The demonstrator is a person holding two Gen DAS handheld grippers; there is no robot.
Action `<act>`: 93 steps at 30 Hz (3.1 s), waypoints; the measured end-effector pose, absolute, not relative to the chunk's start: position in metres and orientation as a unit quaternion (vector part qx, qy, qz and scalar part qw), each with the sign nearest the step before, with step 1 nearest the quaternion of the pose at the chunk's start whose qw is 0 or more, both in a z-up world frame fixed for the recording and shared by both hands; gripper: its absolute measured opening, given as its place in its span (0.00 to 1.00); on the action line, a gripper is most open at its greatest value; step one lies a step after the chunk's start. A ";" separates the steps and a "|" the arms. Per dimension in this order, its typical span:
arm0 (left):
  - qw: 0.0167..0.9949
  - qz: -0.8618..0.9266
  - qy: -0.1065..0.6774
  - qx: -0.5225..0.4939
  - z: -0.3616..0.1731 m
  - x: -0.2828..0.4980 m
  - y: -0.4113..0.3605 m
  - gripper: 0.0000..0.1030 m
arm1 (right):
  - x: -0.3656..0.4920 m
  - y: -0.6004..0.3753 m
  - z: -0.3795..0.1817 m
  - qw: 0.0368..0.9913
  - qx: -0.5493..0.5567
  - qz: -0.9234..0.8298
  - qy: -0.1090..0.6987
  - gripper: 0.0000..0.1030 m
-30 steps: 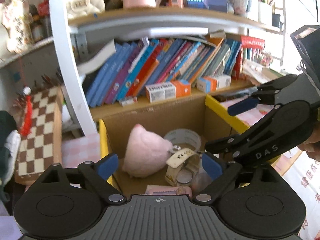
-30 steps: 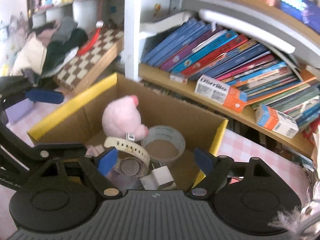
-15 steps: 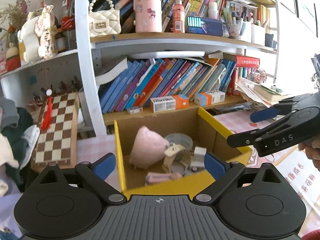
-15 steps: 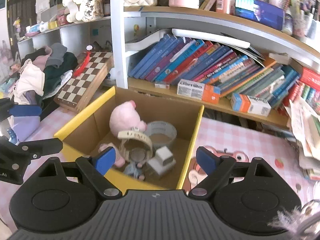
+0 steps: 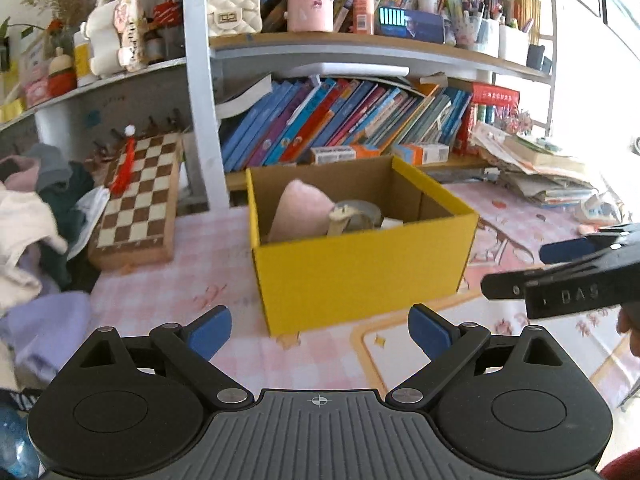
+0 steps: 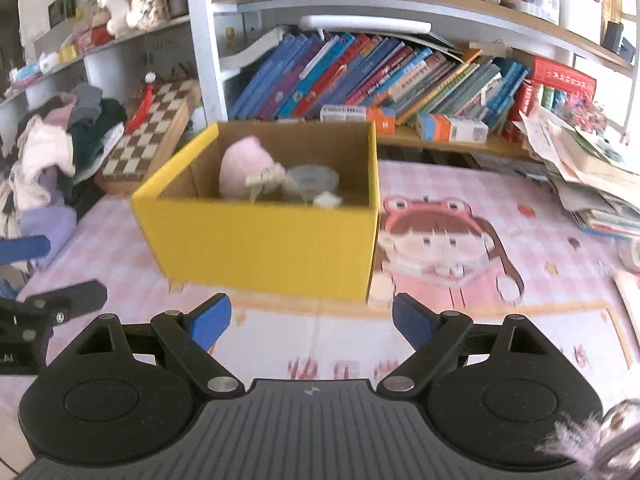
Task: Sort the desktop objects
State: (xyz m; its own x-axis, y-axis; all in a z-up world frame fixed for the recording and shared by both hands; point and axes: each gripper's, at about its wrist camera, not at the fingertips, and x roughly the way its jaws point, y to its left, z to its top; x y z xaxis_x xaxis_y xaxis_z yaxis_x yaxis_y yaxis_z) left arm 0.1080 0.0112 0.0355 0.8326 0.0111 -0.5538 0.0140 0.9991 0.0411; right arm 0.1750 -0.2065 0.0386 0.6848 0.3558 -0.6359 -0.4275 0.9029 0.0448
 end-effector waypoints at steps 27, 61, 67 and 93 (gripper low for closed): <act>0.944 -0.002 0.330 0.024 0.011 0.013 0.004 0.96 | 0.055 -0.201 0.016 0.914 -0.064 0.203 0.345 0.95; 0.932 -0.004 0.364 0.009 0.003 0.010 0.008 1.00 | 0.042 -0.199 0.012 0.908 -0.081 0.179 0.370 1.00; 0.931 -0.008 0.365 0.011 0.002 0.011 0.008 1.00 | 0.044 -0.198 0.011 0.908 -0.082 0.178 0.371 1.00; 0.931 -0.008 0.365 0.007 0.004 0.011 0.006 1.00 | 0.046 -0.199 0.010 0.905 -0.084 0.181 0.376 1.00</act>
